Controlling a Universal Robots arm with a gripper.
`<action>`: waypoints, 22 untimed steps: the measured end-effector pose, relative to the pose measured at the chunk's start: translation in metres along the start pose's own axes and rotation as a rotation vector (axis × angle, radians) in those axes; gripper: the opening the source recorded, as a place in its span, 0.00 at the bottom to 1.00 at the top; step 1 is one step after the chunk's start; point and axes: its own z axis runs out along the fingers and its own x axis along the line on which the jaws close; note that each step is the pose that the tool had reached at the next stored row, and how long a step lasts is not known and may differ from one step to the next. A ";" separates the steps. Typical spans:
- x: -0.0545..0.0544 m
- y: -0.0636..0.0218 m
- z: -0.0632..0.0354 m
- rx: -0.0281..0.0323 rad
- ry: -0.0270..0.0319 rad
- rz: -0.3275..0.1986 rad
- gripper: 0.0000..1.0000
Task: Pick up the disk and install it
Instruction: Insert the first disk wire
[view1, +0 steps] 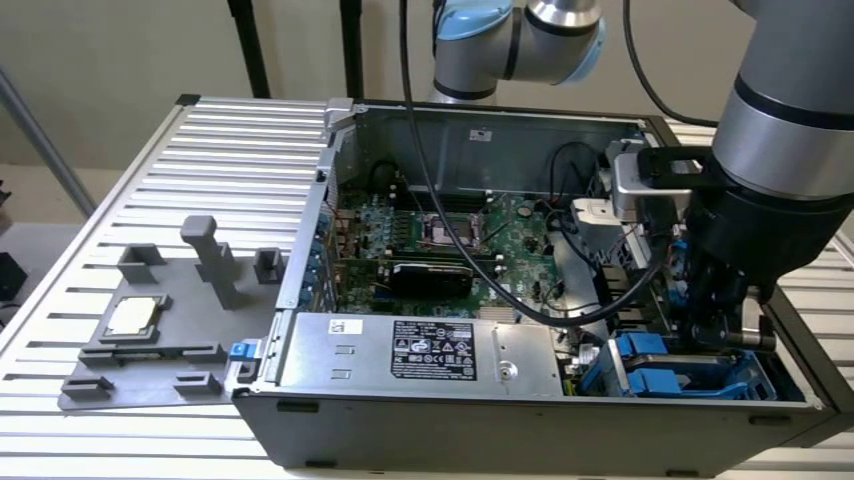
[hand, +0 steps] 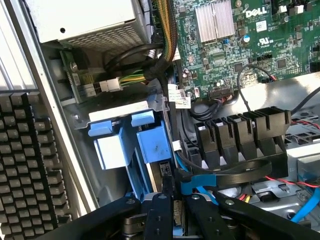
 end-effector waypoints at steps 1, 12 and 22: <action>0.000 -0.0004 -0.0013 0.0004 -0.0010 0.000 0.16; 0.000 -0.0091 -0.0456 -0.0003 0.0012 0.002 0.25; -0.012 0.0042 -0.0525 0.0004 0.0047 0.001 0.25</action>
